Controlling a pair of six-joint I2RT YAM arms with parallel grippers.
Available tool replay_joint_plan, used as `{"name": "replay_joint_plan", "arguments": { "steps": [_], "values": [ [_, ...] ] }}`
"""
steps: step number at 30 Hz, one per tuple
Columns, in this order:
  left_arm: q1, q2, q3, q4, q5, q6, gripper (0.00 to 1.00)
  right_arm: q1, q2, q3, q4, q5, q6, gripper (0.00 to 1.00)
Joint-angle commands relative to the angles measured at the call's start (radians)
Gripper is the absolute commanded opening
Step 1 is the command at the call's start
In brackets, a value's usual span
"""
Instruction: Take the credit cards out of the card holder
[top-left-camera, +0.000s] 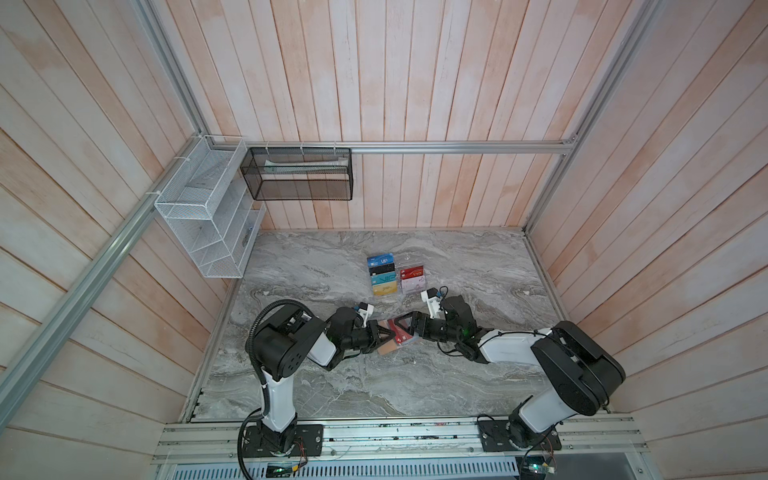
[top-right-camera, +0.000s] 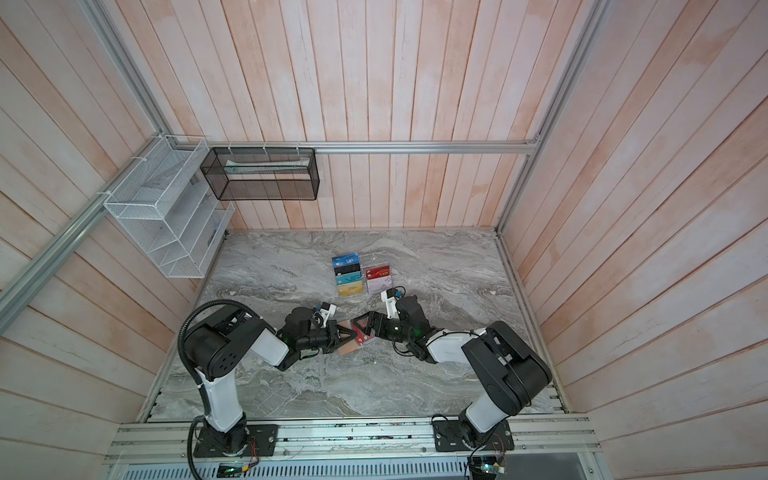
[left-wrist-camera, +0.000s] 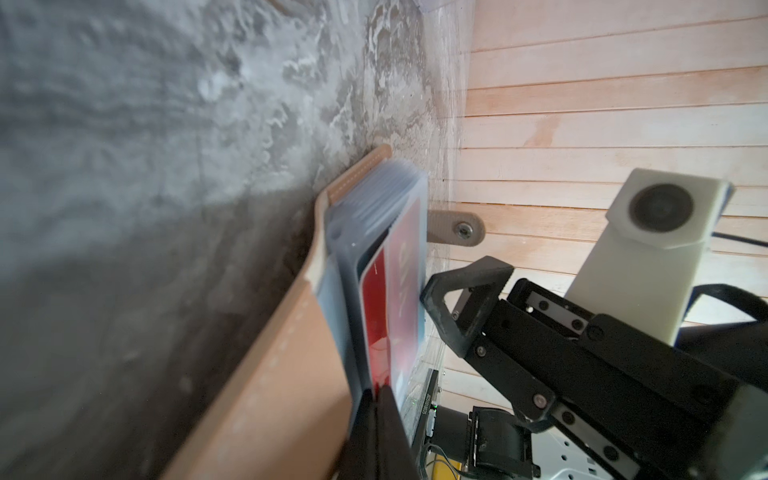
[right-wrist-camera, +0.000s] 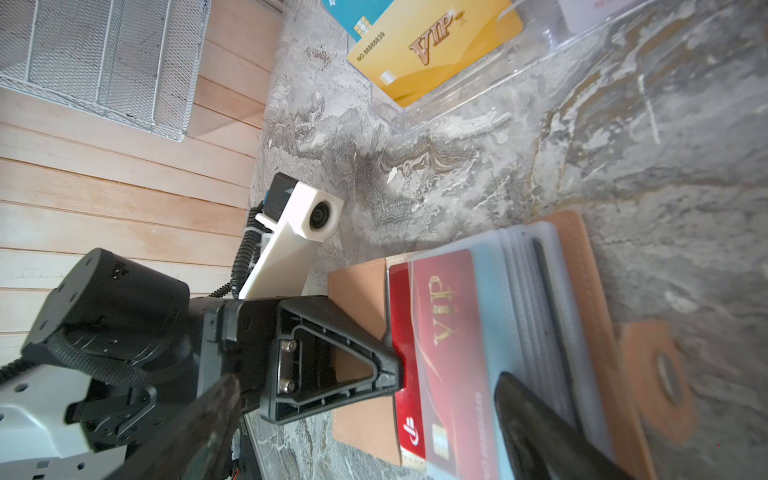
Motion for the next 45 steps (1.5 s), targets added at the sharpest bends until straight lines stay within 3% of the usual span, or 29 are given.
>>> {"name": "replay_joint_plan", "arguments": {
  "steps": [1,18,35,45],
  "values": [
    [0.009,-0.014,0.001,-0.053,0.014,0.043,0.00,0.005,0.022,-0.004,0.018,0.000,0.011,0.97],
    [0.037,-0.081,-0.025,-0.168,0.031,0.159,0.00,-0.007,0.021,-0.022,0.048,-0.020,0.015,0.97],
    [0.041,-0.226,0.005,-0.477,-0.022,0.362,0.00,-0.036,-0.015,-0.029,0.054,-0.055,0.003,0.97],
    [0.042,-0.345,0.075,-0.759,-0.107,0.525,0.00,-0.056,-0.055,-0.013,0.017,-0.078,-0.021,0.97]
  ]
}}
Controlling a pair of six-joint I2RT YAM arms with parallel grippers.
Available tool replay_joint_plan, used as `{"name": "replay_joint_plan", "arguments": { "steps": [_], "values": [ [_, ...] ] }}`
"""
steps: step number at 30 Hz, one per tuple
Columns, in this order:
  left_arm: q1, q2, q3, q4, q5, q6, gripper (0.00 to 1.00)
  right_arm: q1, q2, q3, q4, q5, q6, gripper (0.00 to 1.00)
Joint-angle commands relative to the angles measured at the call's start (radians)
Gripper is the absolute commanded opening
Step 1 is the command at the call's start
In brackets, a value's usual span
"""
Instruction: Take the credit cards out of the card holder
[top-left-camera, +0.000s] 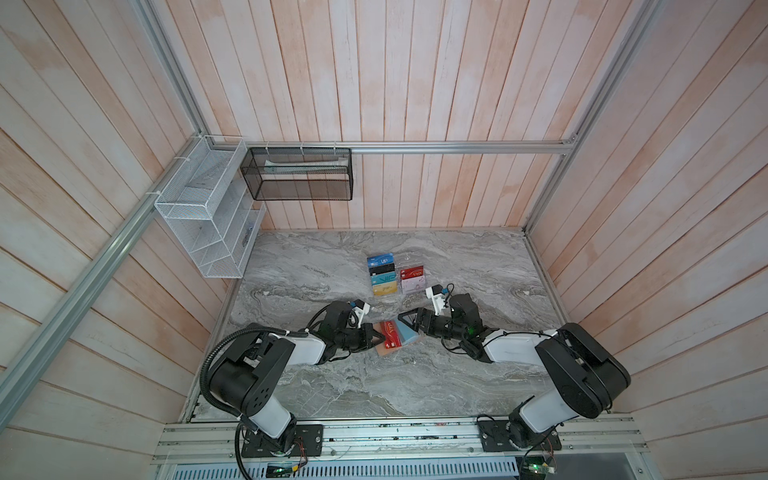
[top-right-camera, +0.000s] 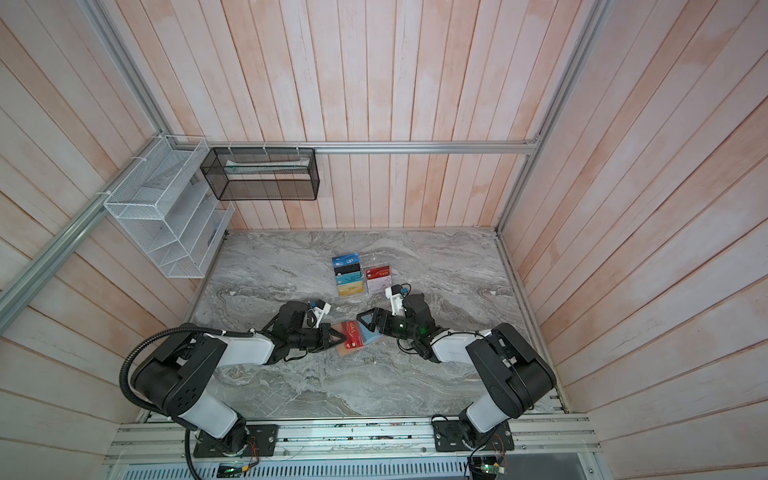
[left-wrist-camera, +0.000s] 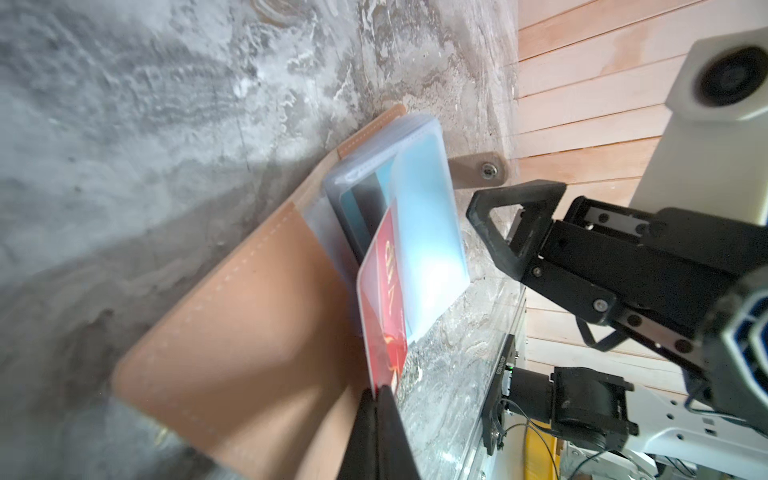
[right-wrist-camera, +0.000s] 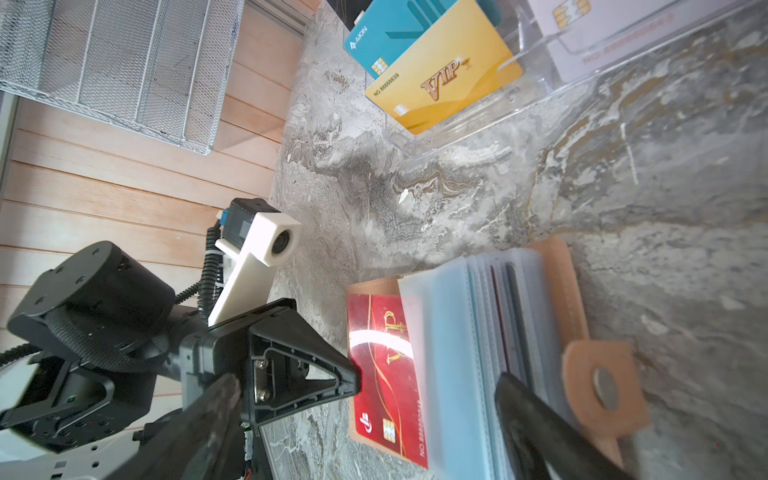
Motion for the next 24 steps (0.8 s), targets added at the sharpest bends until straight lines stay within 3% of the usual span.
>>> {"name": "replay_joint_plan", "arguments": {
  "steps": [1,13,24],
  "values": [
    [0.005,-0.044,0.044,-0.161,-0.064,0.106,0.00,-0.005,-0.029,0.005,-0.022,-0.018,-0.018,0.97],
    [0.006,-0.099,0.130,-0.377,-0.121,0.222,0.00,-0.030,-0.069,0.025,-0.063,-0.037,-0.040,0.97],
    [0.003,-0.200,0.173,-0.435,-0.192,0.283,0.00,-0.097,-0.152,0.018,-0.131,-0.071,-0.074,0.97]
  ]
}}
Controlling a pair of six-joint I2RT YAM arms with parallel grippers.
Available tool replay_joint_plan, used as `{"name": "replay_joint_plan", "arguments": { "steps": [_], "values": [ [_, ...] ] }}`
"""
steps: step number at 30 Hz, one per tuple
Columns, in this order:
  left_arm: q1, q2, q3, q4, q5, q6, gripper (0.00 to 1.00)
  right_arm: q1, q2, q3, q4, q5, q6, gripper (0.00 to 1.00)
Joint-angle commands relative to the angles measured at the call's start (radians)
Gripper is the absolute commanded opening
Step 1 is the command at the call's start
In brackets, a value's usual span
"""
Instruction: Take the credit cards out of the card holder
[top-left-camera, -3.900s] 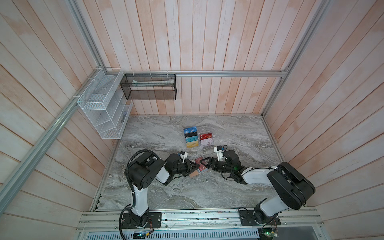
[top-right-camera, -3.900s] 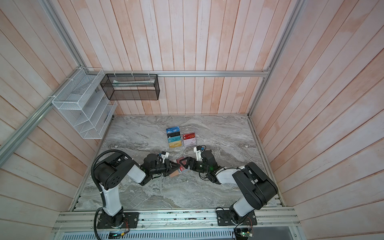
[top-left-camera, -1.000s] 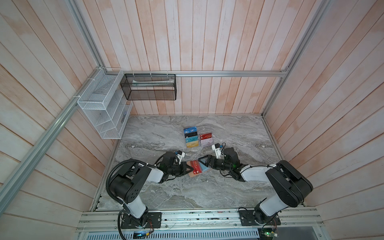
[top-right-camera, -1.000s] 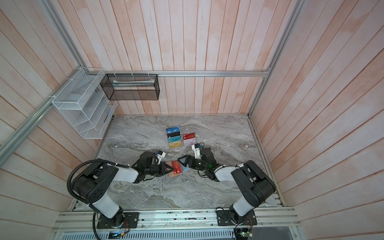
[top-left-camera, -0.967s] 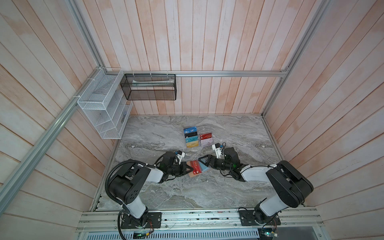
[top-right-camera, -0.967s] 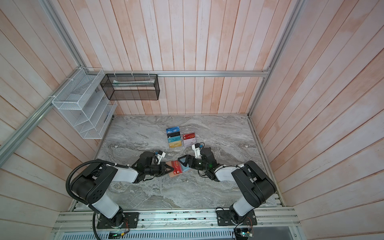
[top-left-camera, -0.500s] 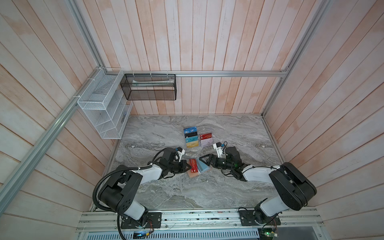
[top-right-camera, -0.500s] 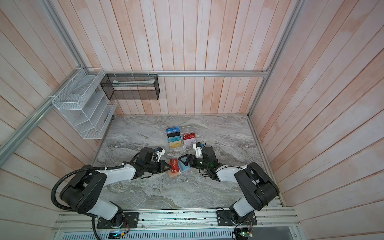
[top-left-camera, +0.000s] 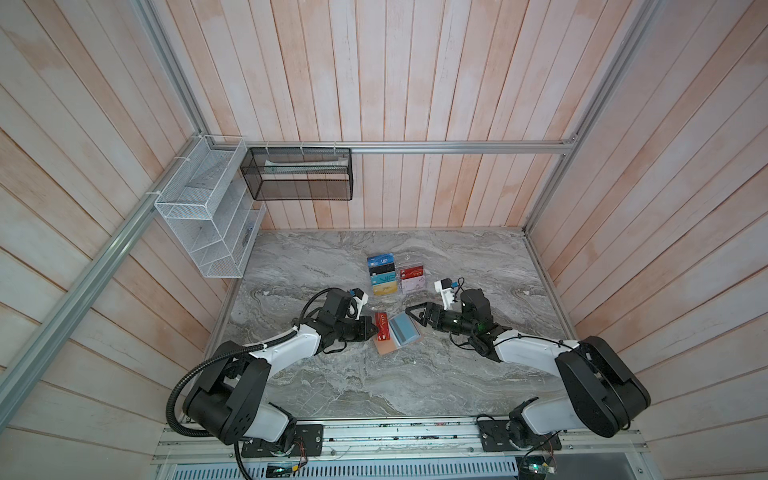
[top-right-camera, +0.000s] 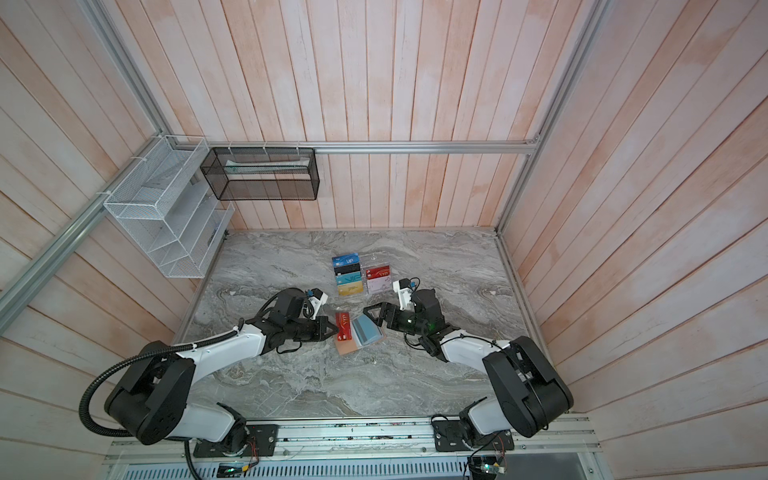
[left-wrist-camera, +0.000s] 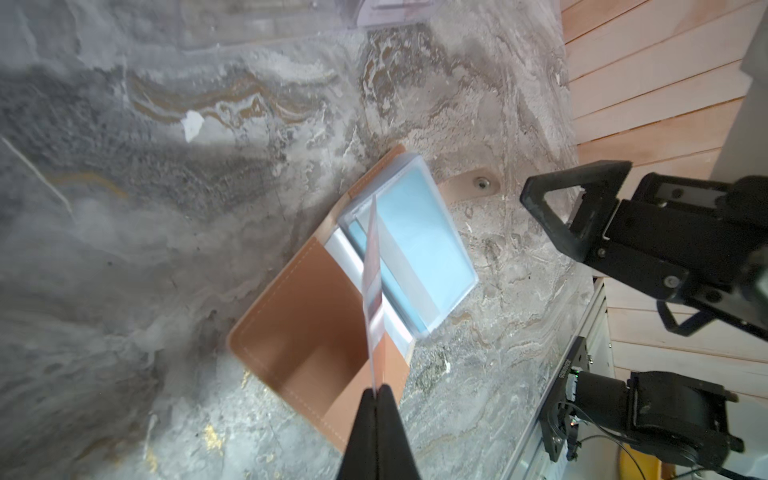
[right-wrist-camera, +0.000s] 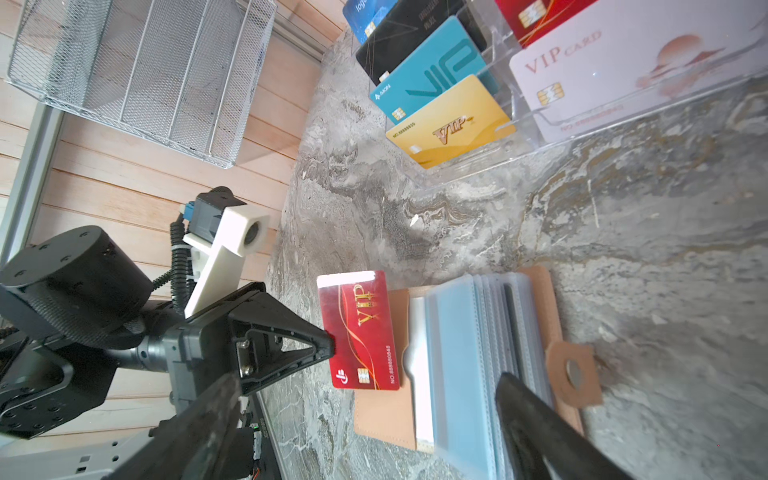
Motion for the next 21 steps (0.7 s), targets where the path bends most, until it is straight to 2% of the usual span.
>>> {"name": "replay_joint_plan", "arguments": {
  "steps": [1,6,11,16,21],
  "values": [
    [0.003,-0.051,0.033,-0.038,-0.042,0.064,0.00,-0.025,-0.031,0.014,-0.043,-0.030,-0.031,0.97],
    [0.002,-0.104,0.116,-0.133,-0.095,0.168,0.00,-0.077,-0.077,0.008,-0.074,-0.045,-0.046,0.97],
    [-0.002,-0.091,0.246,-0.248,-0.151,0.311,0.00,-0.115,-0.121,0.031,-0.173,-0.015,-0.092,0.98],
    [-0.020,-0.027,0.373,-0.330,-0.216,0.481,0.00,-0.126,-0.153,0.067,-0.290,0.047,-0.155,0.98],
    [-0.057,0.096,0.545,-0.422,-0.317,0.631,0.00,-0.147,-0.181,0.072,-0.336,0.071,-0.178,0.98]
  ]
}}
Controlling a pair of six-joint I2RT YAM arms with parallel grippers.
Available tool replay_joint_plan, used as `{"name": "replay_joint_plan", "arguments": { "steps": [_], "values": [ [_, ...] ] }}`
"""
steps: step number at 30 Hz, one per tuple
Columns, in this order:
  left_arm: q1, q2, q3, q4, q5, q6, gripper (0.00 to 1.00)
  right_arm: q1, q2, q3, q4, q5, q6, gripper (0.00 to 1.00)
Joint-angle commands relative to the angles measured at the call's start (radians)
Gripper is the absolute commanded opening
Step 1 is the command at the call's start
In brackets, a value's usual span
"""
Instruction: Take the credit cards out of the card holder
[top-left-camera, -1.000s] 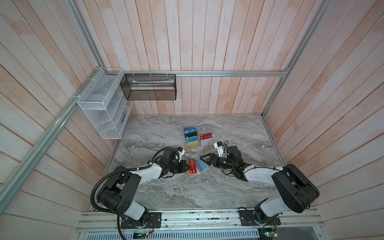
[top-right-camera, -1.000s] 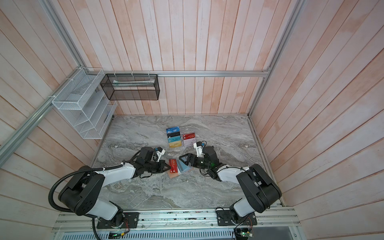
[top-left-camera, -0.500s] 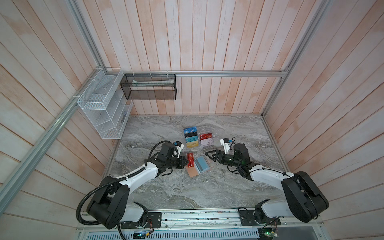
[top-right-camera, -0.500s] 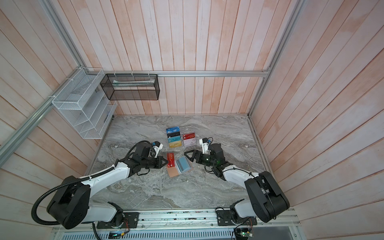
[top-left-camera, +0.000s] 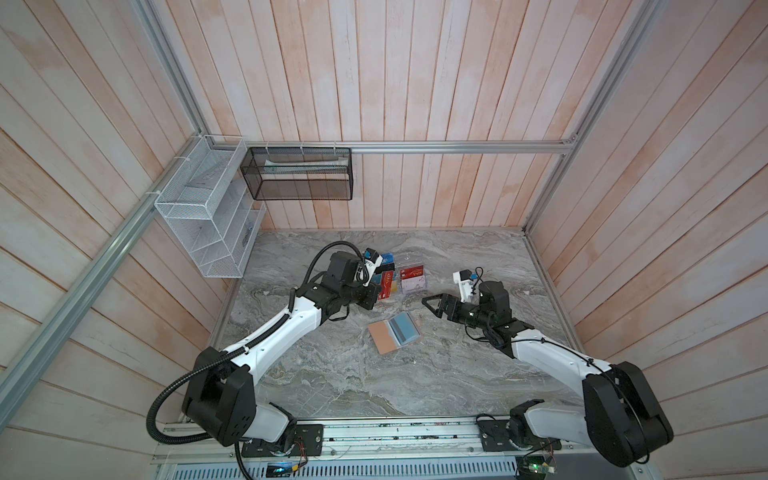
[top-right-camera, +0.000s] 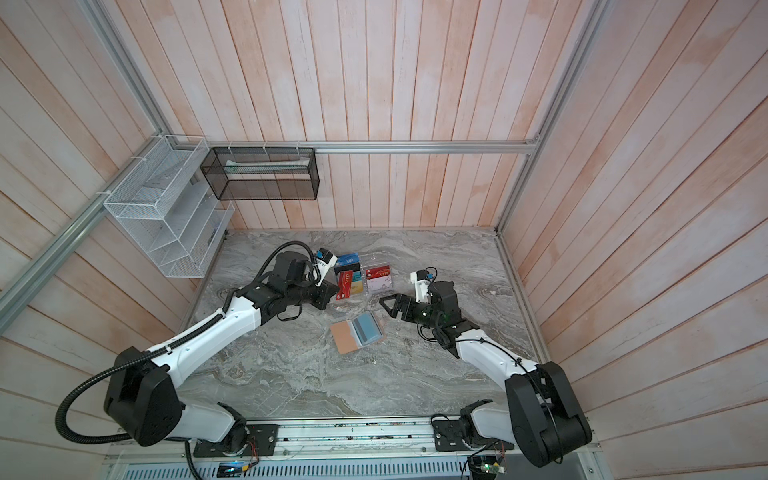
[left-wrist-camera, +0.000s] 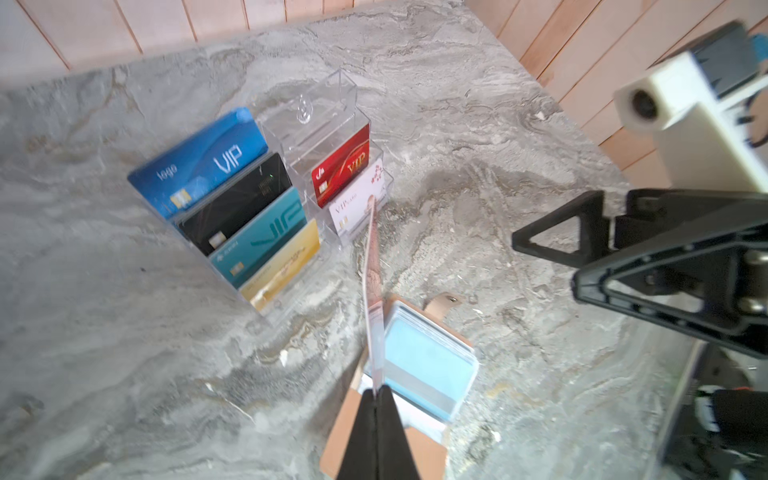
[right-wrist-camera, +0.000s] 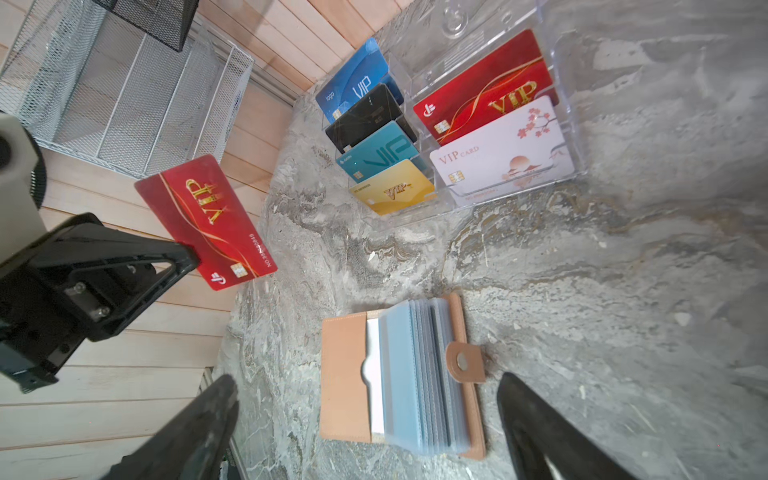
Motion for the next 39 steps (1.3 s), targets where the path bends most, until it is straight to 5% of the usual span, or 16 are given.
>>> {"name": "replay_joint_plan", "arguments": {
  "steps": [1,15,27,39],
  "values": [
    [-0.021,0.076,0.097,-0.099,-0.090,0.169,0.00,-0.019,-0.025,0.022,-0.078,0.040,-0.045,0.98],
    [-0.069,0.363,0.435,-0.189,-0.225,0.541,0.00,-0.153,-0.068,0.021,-0.146,0.045,-0.073,0.98],
    [-0.095,0.608,0.739,-0.317,-0.308,0.654,0.00,-0.169,-0.003,0.119,-0.225,0.127,-0.159,0.98],
    [-0.129,0.691,0.826,-0.311,-0.337,0.772,0.00,-0.188,0.031,0.142,-0.231,0.158,-0.202,0.98]
  ]
}}
